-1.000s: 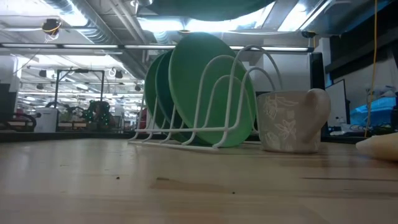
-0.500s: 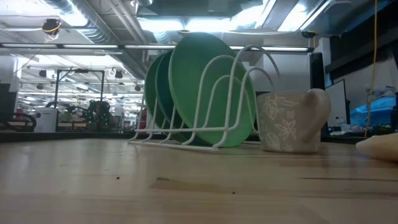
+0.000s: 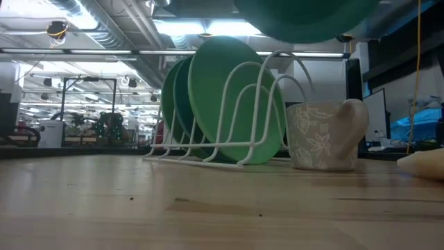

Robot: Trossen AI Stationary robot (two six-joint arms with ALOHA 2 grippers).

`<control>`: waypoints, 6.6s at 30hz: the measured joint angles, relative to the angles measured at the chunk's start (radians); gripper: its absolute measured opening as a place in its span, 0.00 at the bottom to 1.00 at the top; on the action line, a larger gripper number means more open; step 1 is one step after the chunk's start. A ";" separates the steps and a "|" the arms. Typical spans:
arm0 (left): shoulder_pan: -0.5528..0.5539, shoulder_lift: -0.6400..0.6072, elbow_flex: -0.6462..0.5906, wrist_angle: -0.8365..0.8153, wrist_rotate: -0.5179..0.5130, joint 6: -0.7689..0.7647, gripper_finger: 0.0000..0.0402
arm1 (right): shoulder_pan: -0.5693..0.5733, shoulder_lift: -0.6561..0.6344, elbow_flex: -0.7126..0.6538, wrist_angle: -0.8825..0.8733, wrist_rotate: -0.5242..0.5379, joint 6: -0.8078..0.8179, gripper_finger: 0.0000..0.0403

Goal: Sort dishes
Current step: Put the blue plate into the white dish rack, then return to Home Position

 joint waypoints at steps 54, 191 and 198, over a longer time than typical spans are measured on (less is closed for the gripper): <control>0.040 0.008 0.000 -0.015 -0.003 0.155 0.00 | -0.134 -0.012 0.003 -0.001 0.897 0.260 0.45; -0.295 -0.053 -0.064 -0.508 0.072 -0.150 0.14 | -0.894 -0.085 0.095 0.389 -0.071 -0.864 0.47; -0.310 -0.251 -0.064 -0.579 0.077 0.026 0.14 | -0.844 -0.256 0.095 0.381 -0.074 -0.723 0.47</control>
